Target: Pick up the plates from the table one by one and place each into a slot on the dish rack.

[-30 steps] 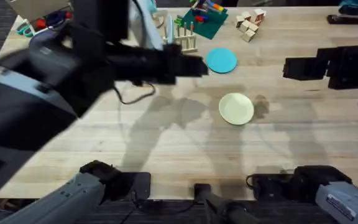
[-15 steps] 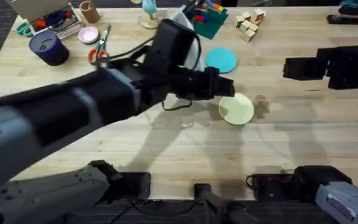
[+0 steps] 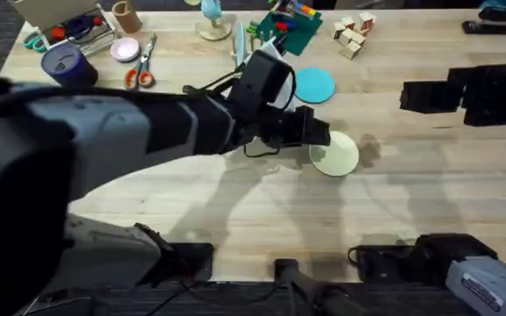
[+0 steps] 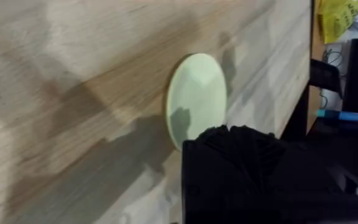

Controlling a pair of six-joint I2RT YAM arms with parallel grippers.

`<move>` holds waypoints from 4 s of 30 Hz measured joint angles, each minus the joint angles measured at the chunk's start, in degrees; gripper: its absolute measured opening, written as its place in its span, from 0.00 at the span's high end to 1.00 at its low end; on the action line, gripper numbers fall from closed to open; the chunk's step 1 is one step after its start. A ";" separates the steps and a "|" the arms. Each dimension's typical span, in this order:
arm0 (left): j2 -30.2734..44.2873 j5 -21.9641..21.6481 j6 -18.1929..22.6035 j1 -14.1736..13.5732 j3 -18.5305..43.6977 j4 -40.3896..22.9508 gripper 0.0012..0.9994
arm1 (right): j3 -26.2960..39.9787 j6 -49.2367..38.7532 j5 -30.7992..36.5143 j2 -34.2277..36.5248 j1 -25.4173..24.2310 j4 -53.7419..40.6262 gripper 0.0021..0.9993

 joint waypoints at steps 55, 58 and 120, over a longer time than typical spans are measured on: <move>11.47 4.57 -1.77 0.13 0.28 7.34 0.96 | -3.59 0.13 -21.93 7.35 -16.63 -3.03 0.00; 11.45 4.57 -1.77 0.13 0.28 7.34 0.96 | -6.51 -2.64 -28.49 10.47 -20.43 -2.49 0.00; 5.18 0.46 -1.45 0.22 0.09 0.11 0.96 | -16.30 -12.32 -45.03 33.81 -10.77 8.69 0.97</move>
